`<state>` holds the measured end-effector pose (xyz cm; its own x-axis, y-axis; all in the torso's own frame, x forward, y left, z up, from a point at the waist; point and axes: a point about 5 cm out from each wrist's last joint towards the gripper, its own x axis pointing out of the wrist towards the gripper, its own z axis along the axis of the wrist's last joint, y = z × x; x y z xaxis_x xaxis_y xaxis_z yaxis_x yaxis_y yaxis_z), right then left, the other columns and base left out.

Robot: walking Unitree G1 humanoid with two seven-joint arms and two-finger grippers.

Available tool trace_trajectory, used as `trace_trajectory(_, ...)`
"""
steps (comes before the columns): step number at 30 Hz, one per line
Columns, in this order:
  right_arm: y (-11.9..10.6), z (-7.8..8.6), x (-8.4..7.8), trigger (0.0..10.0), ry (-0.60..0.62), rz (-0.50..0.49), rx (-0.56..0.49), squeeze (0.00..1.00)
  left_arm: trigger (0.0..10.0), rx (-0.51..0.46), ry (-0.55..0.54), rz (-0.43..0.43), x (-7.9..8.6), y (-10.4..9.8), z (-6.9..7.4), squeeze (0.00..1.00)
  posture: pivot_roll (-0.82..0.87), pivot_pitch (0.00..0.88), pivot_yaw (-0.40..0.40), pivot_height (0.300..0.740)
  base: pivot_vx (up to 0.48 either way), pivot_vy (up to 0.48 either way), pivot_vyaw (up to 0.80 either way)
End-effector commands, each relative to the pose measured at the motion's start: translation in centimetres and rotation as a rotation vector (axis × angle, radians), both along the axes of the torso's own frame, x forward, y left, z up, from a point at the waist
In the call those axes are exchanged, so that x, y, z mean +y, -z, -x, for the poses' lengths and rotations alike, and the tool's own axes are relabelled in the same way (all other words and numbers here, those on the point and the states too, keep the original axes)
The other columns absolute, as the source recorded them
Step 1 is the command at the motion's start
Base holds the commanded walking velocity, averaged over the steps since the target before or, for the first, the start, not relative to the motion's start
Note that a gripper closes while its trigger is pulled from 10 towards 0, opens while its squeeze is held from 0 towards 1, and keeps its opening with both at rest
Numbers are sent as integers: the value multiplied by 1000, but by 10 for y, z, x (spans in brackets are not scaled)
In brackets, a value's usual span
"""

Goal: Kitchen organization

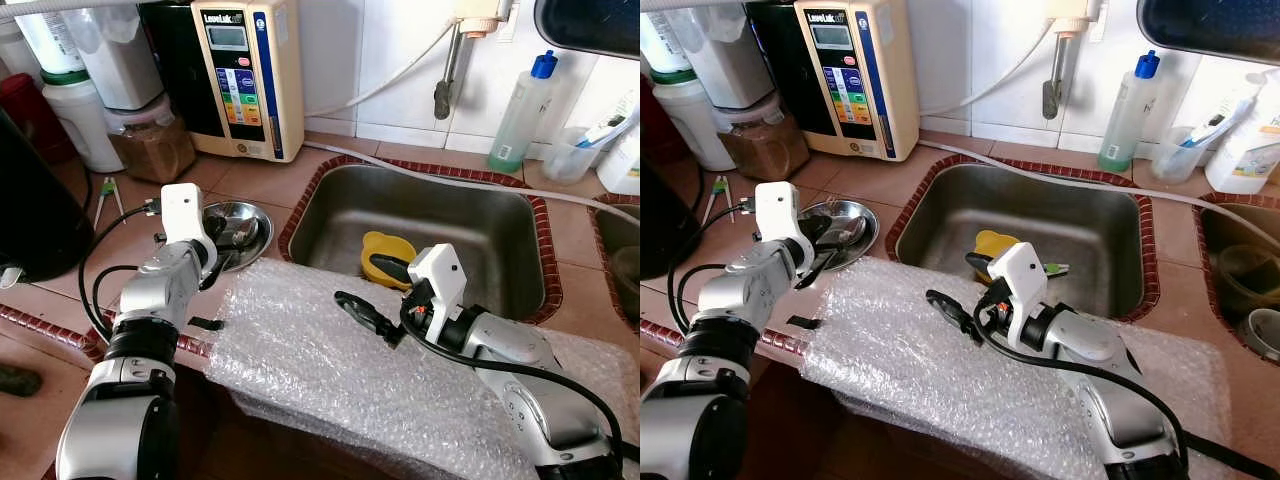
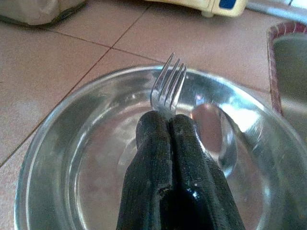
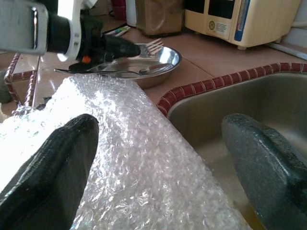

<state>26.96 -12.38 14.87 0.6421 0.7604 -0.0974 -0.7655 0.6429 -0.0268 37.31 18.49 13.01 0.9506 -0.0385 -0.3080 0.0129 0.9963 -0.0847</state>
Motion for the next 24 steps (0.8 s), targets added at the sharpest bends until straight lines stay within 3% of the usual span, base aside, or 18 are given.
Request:
trace_trajectory(1, -5, 1, 0, 10000, 0, -8, -17, 0, 0, -34, -8, -39, 2, -5, 0, 0, -226, 0, 82, 740, 0, 0, 0)
trace_trajectory(4, -5, 0, -1, 10000, 3, -8, -19, 0, 0, -44, -8, -41, -1, -5, 1, 0, -225, 0, 81, 740, 0, 0, 0)
trace_trajectory(15, -9, -8, -4, 10000, 48, -6, -48, 0, 0, -283, -91, -93, -7, -34, 1, 0, -226, 0, 74, 740, 0, 0, 0)
trace_trajectory(19, -9, -8, -4, 10000, 54, -6, -48, 0, 0, -289, -85, -100, -10, -34, 2, 0, -225, 0, 75, 740, 0, 0, 0)
trace_trajectory(20, -9, -8, -4, 10000, 55, -6, -49, 0, 3451, -279, -82, -109, -9, -33, 2, 0, -224, 0, 75, 740, 0, 0, 0)
trace_trajectory(21, -9, -8, -4, 10000, 56, -7, -49, 0, 3451, -271, -83, -113, -9, -33, 2, 0, -224, 0, 75, 740, 0, 0, 0)
trace_trajectory(22, -9, -8, -4, 10000, 57, -6, -49, 0, 10000, -264, -93, -113, -6, -32, 2, 0, -221, 0, 75, 740, 0, 0, 0)
trace_trajectory(23, -8, -8, -4, 10000, 57, -6, -48, 0, 10000, -259, -103, -116, -4, -32, 2, 286, -221, 0, 75, 740, 0, 0, 0)
trace_trajectory(24, -8, -8, -4, 10000, 57, -6, -47, 0, 10000, -256, -110, -118, -2, -33, 2, 286, -221, 0, 75, 740, 0, 0, 0)
